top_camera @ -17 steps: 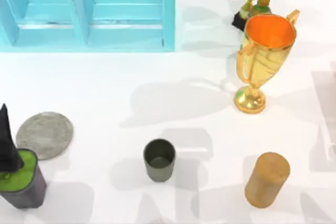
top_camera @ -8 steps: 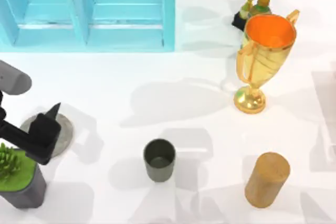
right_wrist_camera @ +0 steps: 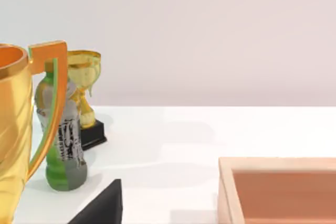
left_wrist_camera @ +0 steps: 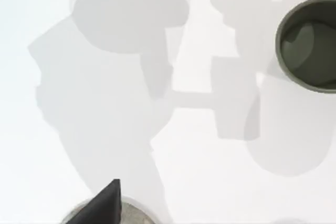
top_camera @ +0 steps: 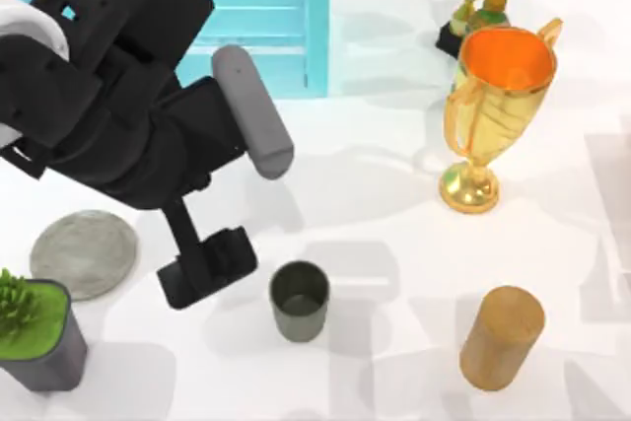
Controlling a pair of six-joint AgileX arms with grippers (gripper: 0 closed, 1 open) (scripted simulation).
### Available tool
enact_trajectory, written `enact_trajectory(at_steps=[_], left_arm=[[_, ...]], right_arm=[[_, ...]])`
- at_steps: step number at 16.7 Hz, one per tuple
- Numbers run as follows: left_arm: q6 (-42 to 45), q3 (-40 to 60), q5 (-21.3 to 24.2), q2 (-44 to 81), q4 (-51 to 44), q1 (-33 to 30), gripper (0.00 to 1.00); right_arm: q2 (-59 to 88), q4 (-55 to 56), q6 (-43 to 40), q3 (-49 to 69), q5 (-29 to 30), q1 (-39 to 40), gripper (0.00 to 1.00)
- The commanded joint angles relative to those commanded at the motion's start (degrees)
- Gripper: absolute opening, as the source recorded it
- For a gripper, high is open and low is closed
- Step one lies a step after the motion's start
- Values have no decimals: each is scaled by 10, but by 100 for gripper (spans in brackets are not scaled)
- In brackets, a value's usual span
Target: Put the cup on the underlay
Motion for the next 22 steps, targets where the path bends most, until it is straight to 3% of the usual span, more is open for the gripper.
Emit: enact_trajectory(at_steps=[5, 10, 16, 22], left_arm=[[76, 150, 0, 193, -134, -83, 100], [108, 209, 0, 271, -189, -116, 100], [108, 199, 0, 272, -178, -114, 100], [110, 95, 0, 309, -30, -113, 100]], right_arm=[[0, 0, 0, 0, 0, 0, 100], [0, 0, 0, 0, 0, 0, 100], [0, 0, 0, 0, 0, 0, 100], [0, 0, 0, 0, 0, 0, 100]])
